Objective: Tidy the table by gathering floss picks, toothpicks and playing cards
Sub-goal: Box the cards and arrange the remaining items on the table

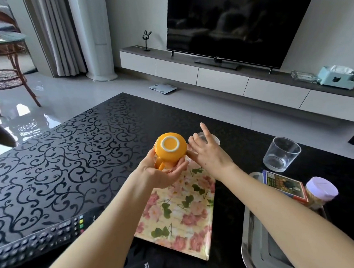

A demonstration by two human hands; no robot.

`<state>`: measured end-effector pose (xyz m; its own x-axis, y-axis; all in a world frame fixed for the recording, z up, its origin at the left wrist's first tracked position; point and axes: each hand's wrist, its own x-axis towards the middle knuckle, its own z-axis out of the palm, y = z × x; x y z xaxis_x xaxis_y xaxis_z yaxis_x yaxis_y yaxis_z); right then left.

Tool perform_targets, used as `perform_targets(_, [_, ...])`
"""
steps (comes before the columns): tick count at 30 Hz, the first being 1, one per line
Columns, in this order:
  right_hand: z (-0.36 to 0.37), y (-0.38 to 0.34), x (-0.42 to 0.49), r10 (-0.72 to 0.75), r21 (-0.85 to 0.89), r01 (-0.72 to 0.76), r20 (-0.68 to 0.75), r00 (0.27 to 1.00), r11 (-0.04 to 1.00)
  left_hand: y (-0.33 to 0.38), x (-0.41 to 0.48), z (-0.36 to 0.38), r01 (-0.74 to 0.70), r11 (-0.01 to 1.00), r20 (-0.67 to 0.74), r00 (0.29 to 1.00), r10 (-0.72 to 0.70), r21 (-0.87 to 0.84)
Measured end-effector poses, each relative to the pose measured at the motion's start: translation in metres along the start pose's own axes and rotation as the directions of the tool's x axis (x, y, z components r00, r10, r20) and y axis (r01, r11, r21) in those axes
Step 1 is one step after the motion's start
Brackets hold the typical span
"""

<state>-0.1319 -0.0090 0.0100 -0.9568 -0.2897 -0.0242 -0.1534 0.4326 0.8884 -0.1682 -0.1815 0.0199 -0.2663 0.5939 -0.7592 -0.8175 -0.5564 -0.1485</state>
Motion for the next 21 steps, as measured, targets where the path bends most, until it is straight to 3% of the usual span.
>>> perform_targets(5, [0.003, -0.002, -0.006, 0.023, 0.146, -0.018, -0.035, 0.999, 0.989, -0.001, 0.008, -0.001, 0.04, 0.981, 0.026, 0.999, -0.036, -0.191])
perform_targets(8, [0.006, -0.004, -0.007, 0.032, 0.254, -0.011, -0.082, 0.996, 0.967, 0.0, 0.008, 0.003, 0.03, 0.98, 0.018, 0.999, -0.027, -0.199])
perform_targets(12, [0.017, -0.004, -0.01, 0.149, 0.481, -0.027, -0.217, 0.965, 0.876, -0.002, 0.011, 0.014, -0.025, 0.978, -0.003, 1.0, 0.025, -0.206])
perform_targets(15, [0.019, 0.0, -0.021, 0.319, 0.717, -0.081, -0.204, 0.926, 0.693, -0.001, 0.014, 0.018, -0.048, 0.989, -0.013, 0.999, 0.047, -0.141])
perform_targets(18, [0.015, 0.004, -0.031, 0.465, 0.913, -0.241, 0.065, 0.883, 0.329, -0.002, 0.007, 0.013, -0.067, 0.992, 0.027, 0.998, 0.065, 0.106])
perform_targets(20, [0.013, 0.004, -0.034, 0.456, 0.949, -0.3, 0.225, 0.861, 0.099, -0.005, -0.002, 0.005, -0.194, 0.907, 0.047, 0.981, 0.19, 0.373])
perform_targets(21, [0.012, 0.003, -0.035, 0.436, 0.952, -0.305, 0.259, 0.862, 0.037, -0.006, -0.006, 0.0, -0.297, 0.782, 0.044, 0.944, 0.327, 0.548])
